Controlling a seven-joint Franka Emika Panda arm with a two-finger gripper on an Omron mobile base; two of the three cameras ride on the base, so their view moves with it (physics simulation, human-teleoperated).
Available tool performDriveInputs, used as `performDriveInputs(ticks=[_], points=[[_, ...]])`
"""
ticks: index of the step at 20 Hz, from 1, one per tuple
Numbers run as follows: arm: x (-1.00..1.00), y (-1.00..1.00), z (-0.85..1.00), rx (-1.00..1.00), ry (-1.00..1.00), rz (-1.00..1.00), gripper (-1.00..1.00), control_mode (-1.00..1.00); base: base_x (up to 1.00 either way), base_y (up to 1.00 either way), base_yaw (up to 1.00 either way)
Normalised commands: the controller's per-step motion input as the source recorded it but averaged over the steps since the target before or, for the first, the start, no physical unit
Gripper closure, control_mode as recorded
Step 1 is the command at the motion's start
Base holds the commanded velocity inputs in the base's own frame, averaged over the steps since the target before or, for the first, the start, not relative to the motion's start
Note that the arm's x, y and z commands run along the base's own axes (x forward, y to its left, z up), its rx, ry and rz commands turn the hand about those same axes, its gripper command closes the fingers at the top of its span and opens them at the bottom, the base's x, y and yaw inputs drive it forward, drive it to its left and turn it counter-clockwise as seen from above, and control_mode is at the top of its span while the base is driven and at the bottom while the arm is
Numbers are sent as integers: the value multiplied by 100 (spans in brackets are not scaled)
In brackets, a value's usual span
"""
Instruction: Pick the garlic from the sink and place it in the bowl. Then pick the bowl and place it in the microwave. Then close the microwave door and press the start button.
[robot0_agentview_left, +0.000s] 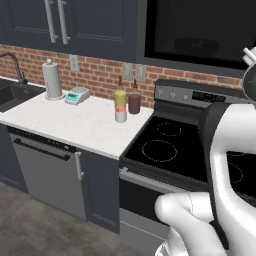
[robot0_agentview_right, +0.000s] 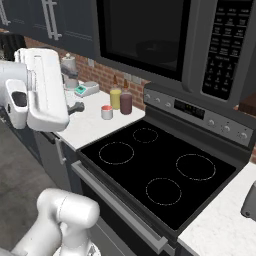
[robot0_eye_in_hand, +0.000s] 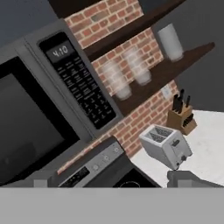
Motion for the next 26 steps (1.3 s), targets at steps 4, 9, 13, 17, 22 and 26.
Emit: performDriveInputs(ticks=[4, 9, 13, 17, 22, 26], points=[[-48, 0, -34, -35, 5, 31, -100, -100, 0, 0, 0], [-14, 0, -41, -35, 3, 27, 100, -100, 0, 0, 0], [17, 0, -26, -15, -1, 3, 100, -100, 0, 0, 0], [35, -21, -23, -4, 1, 0, 100, -100, 0, 0, 0], [49, -32, -25, -3, 0, 0, 100, -100, 0, 0, 0], [30, -40, -30, -1, -10, 0, 100, -100, 0, 0, 0]])
